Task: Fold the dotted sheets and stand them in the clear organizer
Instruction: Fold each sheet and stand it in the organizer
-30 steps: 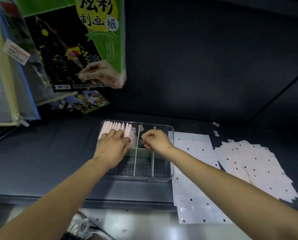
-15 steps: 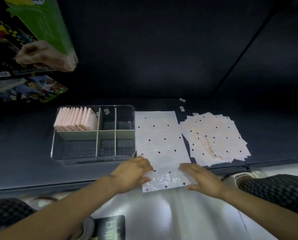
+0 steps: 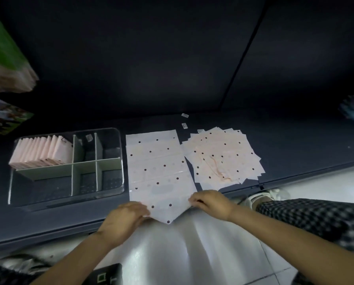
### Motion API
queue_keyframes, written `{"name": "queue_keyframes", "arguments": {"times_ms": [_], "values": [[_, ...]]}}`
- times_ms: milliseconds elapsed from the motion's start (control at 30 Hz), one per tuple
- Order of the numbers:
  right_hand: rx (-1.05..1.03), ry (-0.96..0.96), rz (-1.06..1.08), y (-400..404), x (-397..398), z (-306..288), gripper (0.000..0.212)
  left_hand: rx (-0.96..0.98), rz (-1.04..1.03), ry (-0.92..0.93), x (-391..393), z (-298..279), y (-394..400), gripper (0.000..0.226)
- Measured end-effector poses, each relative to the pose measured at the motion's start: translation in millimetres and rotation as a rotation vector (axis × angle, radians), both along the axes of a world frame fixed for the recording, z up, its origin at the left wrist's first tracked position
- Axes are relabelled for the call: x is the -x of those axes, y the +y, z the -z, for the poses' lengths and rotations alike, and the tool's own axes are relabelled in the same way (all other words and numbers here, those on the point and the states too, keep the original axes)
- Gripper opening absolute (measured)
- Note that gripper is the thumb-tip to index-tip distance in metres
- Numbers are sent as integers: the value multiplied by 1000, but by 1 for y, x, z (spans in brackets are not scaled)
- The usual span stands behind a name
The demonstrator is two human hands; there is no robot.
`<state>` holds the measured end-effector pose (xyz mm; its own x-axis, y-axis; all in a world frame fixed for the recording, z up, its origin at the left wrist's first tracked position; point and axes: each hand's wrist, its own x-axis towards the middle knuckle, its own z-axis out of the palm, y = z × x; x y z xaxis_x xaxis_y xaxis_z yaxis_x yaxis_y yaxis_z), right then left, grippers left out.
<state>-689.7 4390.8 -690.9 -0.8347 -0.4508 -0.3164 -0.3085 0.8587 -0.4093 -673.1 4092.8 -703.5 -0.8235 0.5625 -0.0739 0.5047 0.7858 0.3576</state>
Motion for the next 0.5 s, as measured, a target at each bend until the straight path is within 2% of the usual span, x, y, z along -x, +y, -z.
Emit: {"name": "queue_keyframes", "arguments": {"times_ms": [67,133,233,333,400,500], "values": [[70,-99,41,2,12,-17,18,-76,-90,-365,14,-9,5,19],[157,-220,63,6,25,-36,15,-232,-110,-686,32,-23,5,20],[262,-340,104,8,43,-63,14,-361,-81,-836,47,-45,1,30],[318,-309,181,3,68,-72,18,-565,-232,-769,56,-52,0,31],[348,-248,237,-1,86,-66,14,-690,-416,-595,60,-52,3,12],[369,-169,329,-11,112,-49,16,-626,-551,-226,60,-52,9,35]]}}
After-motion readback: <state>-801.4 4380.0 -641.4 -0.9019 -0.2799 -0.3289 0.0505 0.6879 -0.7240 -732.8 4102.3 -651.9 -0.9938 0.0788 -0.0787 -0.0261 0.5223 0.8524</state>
